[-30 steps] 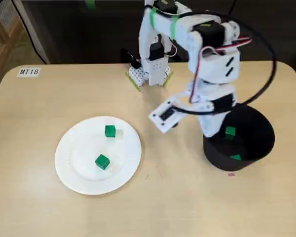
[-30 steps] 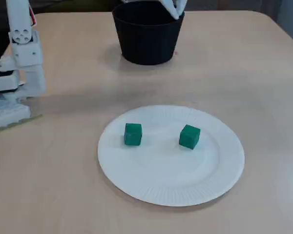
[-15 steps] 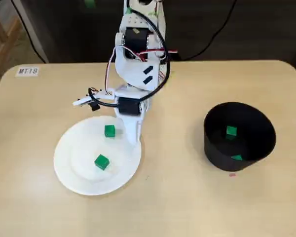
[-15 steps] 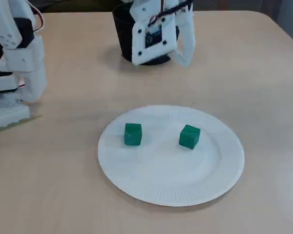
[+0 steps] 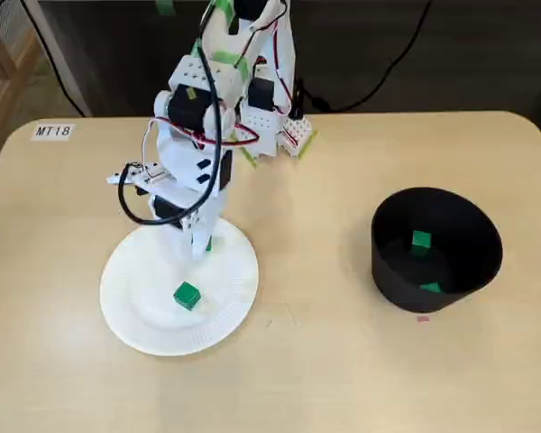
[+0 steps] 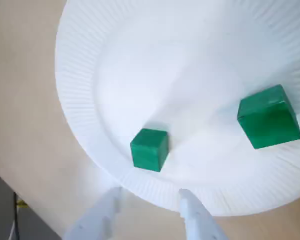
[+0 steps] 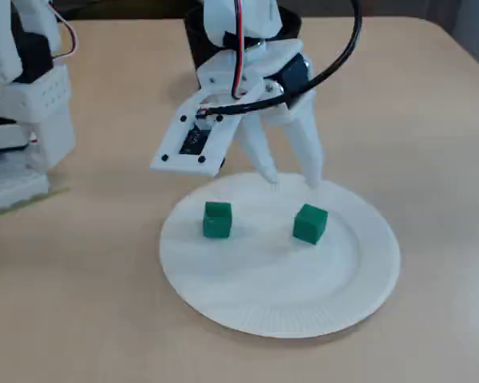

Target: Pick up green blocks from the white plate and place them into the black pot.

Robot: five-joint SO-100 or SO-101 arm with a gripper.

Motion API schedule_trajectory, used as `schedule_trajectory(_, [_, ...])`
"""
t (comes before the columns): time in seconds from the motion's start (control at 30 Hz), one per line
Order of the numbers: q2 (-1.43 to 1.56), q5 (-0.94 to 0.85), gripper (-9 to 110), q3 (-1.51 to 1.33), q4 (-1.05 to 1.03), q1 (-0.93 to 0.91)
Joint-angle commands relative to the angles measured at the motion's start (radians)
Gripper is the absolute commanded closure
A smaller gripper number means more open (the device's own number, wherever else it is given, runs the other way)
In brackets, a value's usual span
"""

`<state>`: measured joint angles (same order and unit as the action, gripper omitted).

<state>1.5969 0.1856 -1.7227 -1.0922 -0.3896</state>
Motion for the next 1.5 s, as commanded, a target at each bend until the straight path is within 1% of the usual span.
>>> schedule_trajectory(0.0, [-0.054,0.002,71,0.095,-0.054,-0.011])
schedule_trajectory(0.27, [-0.221,-0.04,68,0.258,-0.126,-0.006])
schedule_trajectory(0.53, [-0.371,-0.046,71,0.41,-0.179,0.003])
schedule_trajectory(0.67, [-0.413,-0.044,73,0.439,-0.184,0.012])
schedule_trajectory(0.77, [-0.442,-0.035,80,0.465,-0.187,0.018])
schedule_trajectory(0.8, [-0.459,-0.035,86,0.483,-0.187,0.02])
schedule_trajectory(0.83, [-0.476,-0.023,97,0.5,-0.189,0.021])
schedule_trajectory(0.87, [-0.5,-0.017,104,0.523,-0.189,0.021])
schedule_trajectory(1.07, [-0.611,-0.054,104,0.627,-0.178,0.018])
schedule_trajectory(1.17, [-0.583,-0.066,104,0.635,-0.178,0.008])
schedule_trajectory(1.23, [-0.509,-0.089,104,0.635,-0.163,0.002])
schedule_trajectory(1.37, [-0.252,-0.118,104,0.624,-0.097,0.008])
schedule_trajectory(1.47, [-0.055,-0.123,104,0.611,-0.038,0.058])
